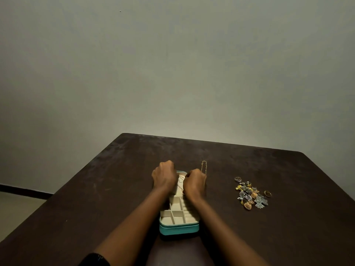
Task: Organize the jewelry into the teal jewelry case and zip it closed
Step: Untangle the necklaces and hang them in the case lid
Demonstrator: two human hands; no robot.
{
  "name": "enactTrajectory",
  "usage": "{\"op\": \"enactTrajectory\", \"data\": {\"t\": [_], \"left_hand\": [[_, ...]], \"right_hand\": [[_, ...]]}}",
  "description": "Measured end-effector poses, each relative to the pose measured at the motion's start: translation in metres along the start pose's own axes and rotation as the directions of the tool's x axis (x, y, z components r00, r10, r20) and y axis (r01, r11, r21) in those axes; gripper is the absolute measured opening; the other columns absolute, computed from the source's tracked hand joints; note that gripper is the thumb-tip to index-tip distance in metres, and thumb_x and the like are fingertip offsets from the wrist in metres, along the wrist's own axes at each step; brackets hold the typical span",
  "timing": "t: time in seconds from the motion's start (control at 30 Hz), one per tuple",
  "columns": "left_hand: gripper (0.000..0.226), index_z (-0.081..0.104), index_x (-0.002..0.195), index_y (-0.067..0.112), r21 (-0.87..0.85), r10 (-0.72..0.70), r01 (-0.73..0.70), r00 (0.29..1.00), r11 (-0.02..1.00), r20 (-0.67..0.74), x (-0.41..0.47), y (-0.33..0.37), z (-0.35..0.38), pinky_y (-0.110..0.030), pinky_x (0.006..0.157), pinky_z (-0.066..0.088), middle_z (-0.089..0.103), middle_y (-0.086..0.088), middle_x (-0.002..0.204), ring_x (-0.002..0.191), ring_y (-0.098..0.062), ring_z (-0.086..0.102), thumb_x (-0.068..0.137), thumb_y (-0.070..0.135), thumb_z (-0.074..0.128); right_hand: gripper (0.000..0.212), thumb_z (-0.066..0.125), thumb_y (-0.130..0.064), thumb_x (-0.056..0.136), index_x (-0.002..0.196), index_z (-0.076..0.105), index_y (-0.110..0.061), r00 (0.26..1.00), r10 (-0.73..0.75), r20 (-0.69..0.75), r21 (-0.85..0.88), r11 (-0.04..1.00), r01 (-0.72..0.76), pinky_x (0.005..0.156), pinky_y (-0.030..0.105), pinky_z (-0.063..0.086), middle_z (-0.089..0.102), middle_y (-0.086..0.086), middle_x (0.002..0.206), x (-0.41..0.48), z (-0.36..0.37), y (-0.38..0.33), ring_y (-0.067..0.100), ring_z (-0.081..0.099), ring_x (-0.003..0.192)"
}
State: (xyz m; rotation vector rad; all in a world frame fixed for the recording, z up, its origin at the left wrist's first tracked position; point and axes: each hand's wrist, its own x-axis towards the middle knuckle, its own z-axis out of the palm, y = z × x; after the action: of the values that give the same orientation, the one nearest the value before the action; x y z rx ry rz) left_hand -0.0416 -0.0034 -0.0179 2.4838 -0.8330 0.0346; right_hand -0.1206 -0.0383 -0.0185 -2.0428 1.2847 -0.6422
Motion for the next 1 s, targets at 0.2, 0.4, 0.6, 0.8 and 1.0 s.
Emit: {"op": "enactTrajectory", "data": {"t": [0.2, 0.4, 0.6, 0.8, 1.0], "left_hand": [[0.012, 0.069, 0.087, 0.016, -0.025, -0.073, 0.072, 0.997, 0.997, -0.019, 0.009, -0.004, -0.011, -0.045, 0.092, 0.032, 0.068, -0.006, 0.094, 0.095, -0.029, 0.062, 0.086, 0.016, 0.056], [0.012, 0.064, 0.082, 0.016, -0.007, -0.128, 0.128, 0.992, 0.992, -0.001, 0.008, -0.009, -0.01, -0.054, 0.099, 0.025, 0.066, -0.006, 0.092, 0.095, -0.031, 0.063, 0.088, 0.016, 0.054], [0.011, 0.061, 0.083, 0.018, 0.037, -0.166, 0.166, 0.986, 0.986, 0.015, 0.008, -0.007, -0.006, -0.051, 0.099, 0.023, 0.066, -0.006, 0.098, 0.098, -0.032, 0.062, 0.089, 0.018, 0.052], [0.007, 0.057, 0.082, 0.018, 0.043, -0.23, 0.227, 0.969, 0.973, 0.091, 0.011, -0.006, -0.015, -0.053, 0.103, 0.021, 0.063, -0.007, 0.103, 0.105, -0.032, 0.059, 0.087, 0.014, 0.056], [0.019, 0.061, 0.088, 0.016, 0.124, -0.281, 0.256, 0.919, 0.959, 0.276, 0.012, -0.003, -0.026, -0.047, 0.103, 0.033, 0.061, -0.007, 0.106, 0.11, -0.03, 0.057, 0.076, 0.017, 0.075]], "right_hand": [[0.028, 0.045, 0.0, 0.086, 0.092, 0.072, -0.003, 0.999, -0.032, 0.016, -0.007, 0.999, 0.032, 0.066, 0.032, 0.048, 0.07, 0.018, 0.095, 0.002, 0.001, -0.002, 0.034, 0.066, 0.089], [0.032, 0.045, 0.004, 0.083, 0.096, 0.073, -0.007, 0.991, -0.095, 0.09, -0.041, 0.994, 0.099, 0.073, 0.031, 0.049, 0.069, 0.017, 0.103, 0.0, 0.007, -0.004, 0.032, 0.065, 0.096], [0.026, 0.042, 0.004, 0.084, 0.093, 0.067, 0.002, 0.984, -0.118, 0.131, -0.119, 0.984, 0.134, 0.062, 0.031, 0.035, 0.066, 0.024, 0.099, 0.004, 0.012, -0.002, 0.037, 0.064, 0.093], [0.025, 0.044, 0.002, 0.085, 0.099, 0.064, 0.007, 0.987, -0.08, 0.14, -0.157, 0.982, 0.102, 0.074, 0.038, 0.049, 0.063, 0.026, 0.106, 0.003, 0.007, -0.005, 0.041, 0.061, 0.1], [0.024, 0.046, 0.0, 0.083, 0.099, 0.063, 0.007, 0.99, -0.043, 0.132, -0.11, 0.992, 0.057, 0.077, 0.039, 0.05, 0.063, 0.024, 0.108, -0.001, 0.008, -0.007, 0.041, 0.06, 0.1]]}}
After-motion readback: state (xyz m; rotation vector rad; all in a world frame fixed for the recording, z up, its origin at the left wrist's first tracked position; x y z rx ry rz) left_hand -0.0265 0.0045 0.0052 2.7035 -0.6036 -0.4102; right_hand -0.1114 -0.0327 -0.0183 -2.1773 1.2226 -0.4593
